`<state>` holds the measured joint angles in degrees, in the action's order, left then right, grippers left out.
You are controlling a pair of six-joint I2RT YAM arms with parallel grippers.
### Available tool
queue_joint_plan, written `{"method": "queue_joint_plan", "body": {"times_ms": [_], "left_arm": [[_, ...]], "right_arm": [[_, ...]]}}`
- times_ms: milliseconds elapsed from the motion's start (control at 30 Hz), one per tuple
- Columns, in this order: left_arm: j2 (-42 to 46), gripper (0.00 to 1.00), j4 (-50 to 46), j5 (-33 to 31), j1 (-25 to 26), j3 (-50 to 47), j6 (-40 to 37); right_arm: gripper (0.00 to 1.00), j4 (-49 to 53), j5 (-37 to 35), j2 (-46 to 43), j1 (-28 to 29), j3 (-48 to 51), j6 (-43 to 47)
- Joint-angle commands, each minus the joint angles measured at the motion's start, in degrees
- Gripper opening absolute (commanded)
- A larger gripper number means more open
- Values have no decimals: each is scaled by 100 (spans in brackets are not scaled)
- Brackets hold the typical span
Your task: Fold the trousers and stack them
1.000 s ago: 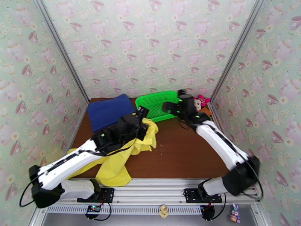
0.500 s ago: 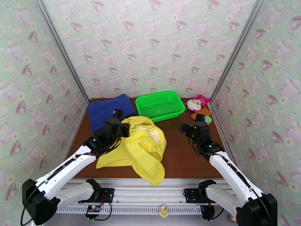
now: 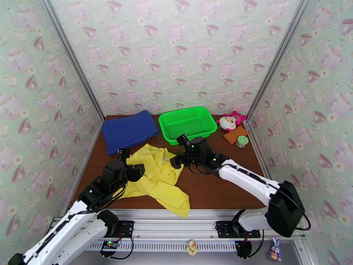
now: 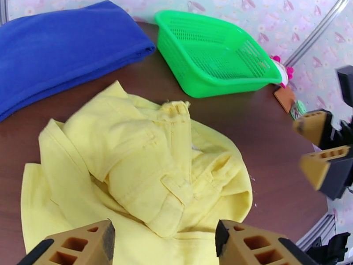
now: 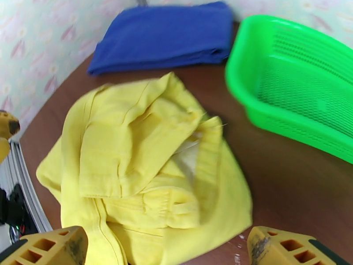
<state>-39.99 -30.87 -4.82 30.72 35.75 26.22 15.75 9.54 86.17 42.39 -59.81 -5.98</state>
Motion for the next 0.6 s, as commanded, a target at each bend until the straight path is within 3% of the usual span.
{"method": "queue_joint_plan", "body": {"times_ms": [0,100,233,333,400,567], "left_arm": [[-108,57,-277,385,309,-221,265],[-221,50,-158,255,911,-340,557],[-554,49,-205,-409,1870,-298,851],[-754,49,-205,-893,2509,-270,1096],[-887,49,-154,-1089,2794,-283,1214],[-1325,49,119,-1351,3362,-265,1334]], "right_arm": [[97,414,-383,619,139,-272,339],[96,218,-794,863,229,-321,332],[89,154,-976,1139,231,-399,321],[76,195,-831,1447,233,-547,354],[66,234,-725,1603,234,-659,334],[60,273,-656,1855,244,-838,300]]}}
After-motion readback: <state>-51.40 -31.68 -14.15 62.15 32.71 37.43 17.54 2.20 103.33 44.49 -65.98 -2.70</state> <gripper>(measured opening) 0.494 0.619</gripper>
